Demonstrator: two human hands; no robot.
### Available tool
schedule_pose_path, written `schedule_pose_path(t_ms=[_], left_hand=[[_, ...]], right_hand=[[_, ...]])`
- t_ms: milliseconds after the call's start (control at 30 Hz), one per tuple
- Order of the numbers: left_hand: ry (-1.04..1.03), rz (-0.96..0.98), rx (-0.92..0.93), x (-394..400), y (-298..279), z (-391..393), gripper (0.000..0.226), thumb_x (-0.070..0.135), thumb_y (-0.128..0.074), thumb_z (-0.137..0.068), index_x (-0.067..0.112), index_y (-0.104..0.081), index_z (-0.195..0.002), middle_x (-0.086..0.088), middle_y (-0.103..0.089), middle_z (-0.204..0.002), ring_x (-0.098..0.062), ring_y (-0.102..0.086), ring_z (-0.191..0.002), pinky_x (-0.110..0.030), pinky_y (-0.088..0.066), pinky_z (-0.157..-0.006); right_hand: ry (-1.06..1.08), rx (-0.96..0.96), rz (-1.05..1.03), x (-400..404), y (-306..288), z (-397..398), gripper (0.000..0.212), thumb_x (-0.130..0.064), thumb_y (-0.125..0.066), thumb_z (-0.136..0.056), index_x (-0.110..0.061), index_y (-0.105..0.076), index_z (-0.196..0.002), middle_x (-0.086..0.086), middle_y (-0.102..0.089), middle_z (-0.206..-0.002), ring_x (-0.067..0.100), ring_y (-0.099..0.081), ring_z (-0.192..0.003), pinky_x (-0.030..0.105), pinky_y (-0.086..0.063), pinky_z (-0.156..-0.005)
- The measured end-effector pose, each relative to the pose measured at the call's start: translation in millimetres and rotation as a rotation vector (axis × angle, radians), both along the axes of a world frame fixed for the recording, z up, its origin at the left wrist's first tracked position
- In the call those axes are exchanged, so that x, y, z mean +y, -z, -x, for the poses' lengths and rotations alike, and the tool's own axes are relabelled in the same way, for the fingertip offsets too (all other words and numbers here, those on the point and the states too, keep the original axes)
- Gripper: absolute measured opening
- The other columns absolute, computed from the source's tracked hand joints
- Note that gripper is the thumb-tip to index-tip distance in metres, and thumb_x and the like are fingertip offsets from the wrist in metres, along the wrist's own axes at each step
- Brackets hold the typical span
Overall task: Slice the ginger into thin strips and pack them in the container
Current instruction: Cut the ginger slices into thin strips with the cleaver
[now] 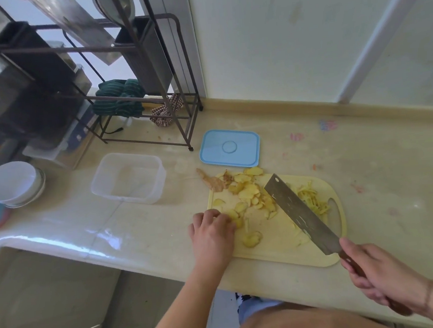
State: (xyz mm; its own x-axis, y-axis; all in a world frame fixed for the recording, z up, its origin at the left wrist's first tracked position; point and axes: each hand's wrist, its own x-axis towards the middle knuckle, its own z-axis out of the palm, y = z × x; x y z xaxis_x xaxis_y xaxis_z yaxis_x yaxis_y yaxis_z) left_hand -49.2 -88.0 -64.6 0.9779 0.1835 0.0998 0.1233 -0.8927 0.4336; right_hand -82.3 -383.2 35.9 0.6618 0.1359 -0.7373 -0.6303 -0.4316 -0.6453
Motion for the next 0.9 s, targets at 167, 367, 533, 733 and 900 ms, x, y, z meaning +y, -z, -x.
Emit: schedule_pose_path(t_ms=[167, 367, 533, 733, 900], left_hand=[[0.069, -0.008, 0.111, -2.5, -7.2, 0.7, 0.019, 0.022, -0.081, -0.079, 0.021, -0.071, -0.095, 0.004, -0.072, -0.089, -0.028, -0.060, -0.088, -0.039, -0.037, -0.076], [0.040, 0.150, 0.150, -2.8, -13.7, 1.9, 0.020, 0.009, -0.067, -0.090, 0.017, -0.065, -0.108, 0.007, -0.064, -0.088, -0.022, -0.056, -0.088, -0.032, -0.032, -0.078], [0.015, 0.644, 0.295, -22.3, -36.7, -2.8, 0.019, 0.003, -0.065, -0.091, 0.020, -0.061, -0.100, 0.009, -0.060, -0.080, -0.002, -0.055, -0.072, -0.014, -0.044, -0.064], [0.169, 0.337, 0.237, -39.4, -19.6, -14.3, 0.011, 0.011, -0.067, -0.089, 0.014, -0.067, -0.099, 0.003, -0.065, -0.088, -0.018, -0.060, -0.078, -0.035, -0.052, -0.076], [0.211, 0.014, -0.007, -23.2, -6.7, 11.7, 0.018, 0.033, -0.061, -0.085, 0.019, -0.072, -0.084, 0.004, -0.062, -0.084, -0.022, -0.058, -0.071, -0.036, -0.049, -0.063]], right_hand=[[0.003, 0.012, 0.005, 1.4, 0.5, 2.4, 0.075, -0.088, -0.047, -0.058, -0.014, -0.041, -0.068, 0.008, -0.027, -0.057, 0.014, -0.022, -0.042, 0.020, -0.024, -0.040], [-0.003, 0.011, 0.014, 2.4, -0.2, 2.3, 0.074, -0.086, -0.044, -0.061, -0.013, -0.040, -0.070, 0.008, -0.028, -0.057, 0.014, -0.022, -0.042, 0.020, -0.023, -0.040], [0.001, 0.005, 0.022, 0.5, 0.2, 3.3, 0.074, -0.086, -0.044, -0.062, -0.013, -0.040, -0.070, 0.006, -0.030, -0.055, 0.014, -0.022, -0.042, 0.021, -0.024, -0.041], [0.010, 0.013, 0.021, -1.3, 0.7, 5.0, 0.073, -0.086, -0.045, -0.062, -0.014, -0.041, -0.069, 0.008, -0.029, -0.058, 0.014, -0.022, -0.043, 0.021, -0.023, -0.041], [0.042, 0.015, 0.017, -6.6, 1.6, 6.7, 0.072, -0.085, -0.045, -0.062, -0.014, -0.041, -0.070, 0.009, -0.028, -0.059, 0.015, -0.022, -0.044, 0.021, -0.023, -0.040]])
